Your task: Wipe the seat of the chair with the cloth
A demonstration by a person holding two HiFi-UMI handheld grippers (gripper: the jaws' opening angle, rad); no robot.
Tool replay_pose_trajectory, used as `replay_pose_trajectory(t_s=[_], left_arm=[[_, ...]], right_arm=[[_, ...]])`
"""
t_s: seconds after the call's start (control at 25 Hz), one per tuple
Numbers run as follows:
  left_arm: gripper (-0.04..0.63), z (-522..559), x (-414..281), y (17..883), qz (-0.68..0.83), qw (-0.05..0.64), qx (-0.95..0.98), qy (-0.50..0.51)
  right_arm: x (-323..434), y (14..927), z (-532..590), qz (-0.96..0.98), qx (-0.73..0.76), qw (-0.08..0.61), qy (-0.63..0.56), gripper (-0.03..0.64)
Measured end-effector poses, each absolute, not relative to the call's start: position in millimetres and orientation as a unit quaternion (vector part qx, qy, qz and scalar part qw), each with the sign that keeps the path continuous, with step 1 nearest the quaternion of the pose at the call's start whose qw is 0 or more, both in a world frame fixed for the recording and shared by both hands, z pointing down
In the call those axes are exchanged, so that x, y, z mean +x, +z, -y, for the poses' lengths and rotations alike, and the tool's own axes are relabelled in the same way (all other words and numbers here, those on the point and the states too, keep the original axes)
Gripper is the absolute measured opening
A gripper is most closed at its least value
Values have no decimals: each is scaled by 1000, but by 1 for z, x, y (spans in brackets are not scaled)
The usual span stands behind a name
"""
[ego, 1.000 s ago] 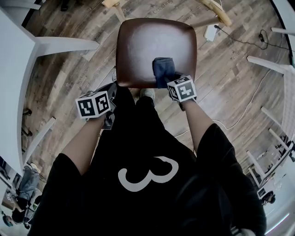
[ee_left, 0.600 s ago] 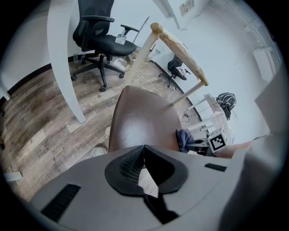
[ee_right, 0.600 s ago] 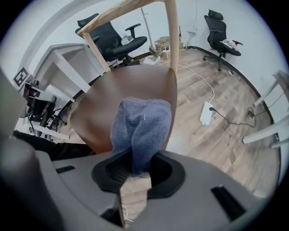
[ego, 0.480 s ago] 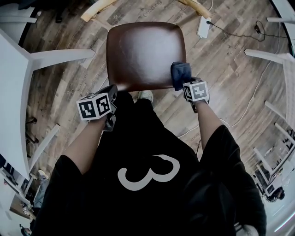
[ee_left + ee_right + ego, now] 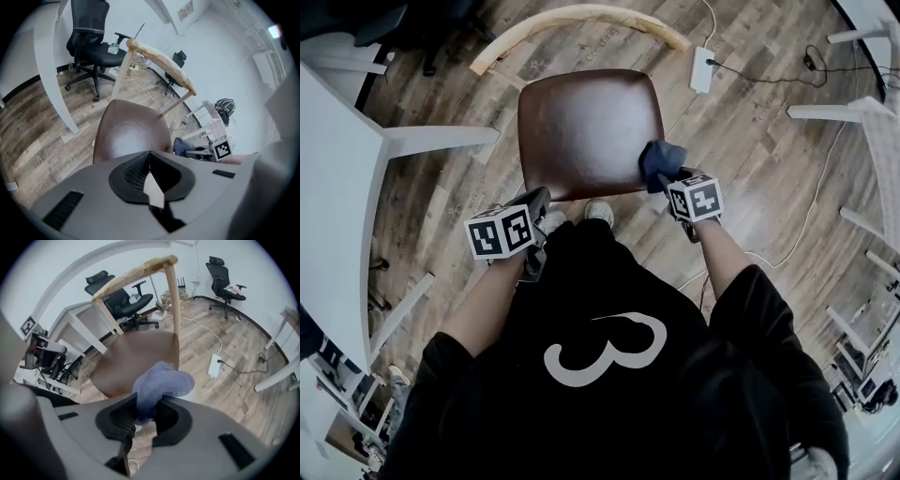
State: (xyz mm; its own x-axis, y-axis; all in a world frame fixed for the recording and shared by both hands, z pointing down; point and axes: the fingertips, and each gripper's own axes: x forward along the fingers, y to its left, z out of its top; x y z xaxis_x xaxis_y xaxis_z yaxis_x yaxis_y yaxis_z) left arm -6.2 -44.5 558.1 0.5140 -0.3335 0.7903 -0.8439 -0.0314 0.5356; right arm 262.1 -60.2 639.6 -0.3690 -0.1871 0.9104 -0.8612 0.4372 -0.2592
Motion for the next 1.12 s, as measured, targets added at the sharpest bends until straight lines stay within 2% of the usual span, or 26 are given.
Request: replay_pose_trajectory(t_s=[0.16, 0.28, 0.44, 0.6, 0.72, 1.12], left_arm=[[14, 51, -5, 526, 418, 532, 703, 219], [14, 54, -6, 484, 417, 498, 733, 205], [14, 60, -4, 408, 396, 452, 788, 137], [14, 25, -21, 313, 366, 432, 823, 47], [14, -14, -39, 256, 353, 390, 850, 15], [14, -156, -57, 141, 285, 254, 924, 40]], right_arm=[[227, 566, 64, 785, 352, 370, 350, 84], [202, 507, 50, 821, 334, 338, 317, 84], [175, 425, 38, 854, 343, 270, 285, 84], [137, 336, -3, 886, 331, 181, 271, 84], [111, 281, -42, 903, 321, 132, 252, 86], [49, 165, -169, 931, 307, 82, 181, 86]])
